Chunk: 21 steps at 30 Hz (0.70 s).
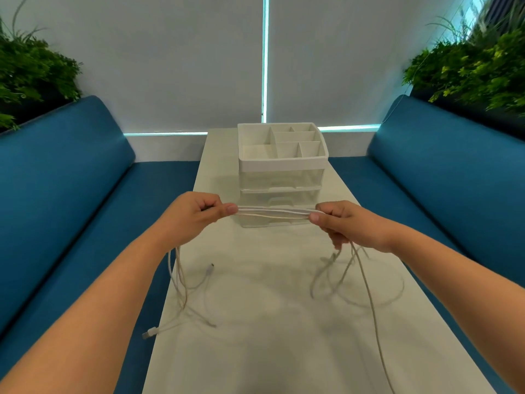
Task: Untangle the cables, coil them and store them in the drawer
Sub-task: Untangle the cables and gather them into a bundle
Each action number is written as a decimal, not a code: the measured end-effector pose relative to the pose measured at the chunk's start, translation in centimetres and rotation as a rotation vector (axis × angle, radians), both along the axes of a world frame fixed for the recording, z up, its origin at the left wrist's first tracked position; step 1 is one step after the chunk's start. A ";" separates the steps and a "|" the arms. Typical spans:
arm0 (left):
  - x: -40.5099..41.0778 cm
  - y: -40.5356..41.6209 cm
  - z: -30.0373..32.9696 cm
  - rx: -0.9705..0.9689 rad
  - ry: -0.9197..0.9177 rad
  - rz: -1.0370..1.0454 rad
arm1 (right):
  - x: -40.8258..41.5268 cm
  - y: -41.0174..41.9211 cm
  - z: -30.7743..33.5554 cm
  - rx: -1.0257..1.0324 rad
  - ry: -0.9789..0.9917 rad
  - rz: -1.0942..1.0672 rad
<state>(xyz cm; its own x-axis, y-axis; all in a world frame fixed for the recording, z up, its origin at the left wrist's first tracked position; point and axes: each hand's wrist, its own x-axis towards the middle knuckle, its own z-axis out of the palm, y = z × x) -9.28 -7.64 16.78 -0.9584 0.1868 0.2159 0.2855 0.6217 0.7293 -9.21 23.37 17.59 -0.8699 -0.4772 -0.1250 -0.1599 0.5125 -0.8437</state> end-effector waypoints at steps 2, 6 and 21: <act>-0.1 -0.3 0.1 0.017 0.024 0.032 | 0.1 0.0 0.0 -0.083 -0.065 0.050; -0.3 -0.3 0.2 0.050 0.021 0.019 | 0.2 0.2 -0.1 0.037 0.009 0.066; 1.2 3.0 -0.4 0.029 -0.234 -0.109 | 1.2 2.8 0.7 0.358 0.389 -0.067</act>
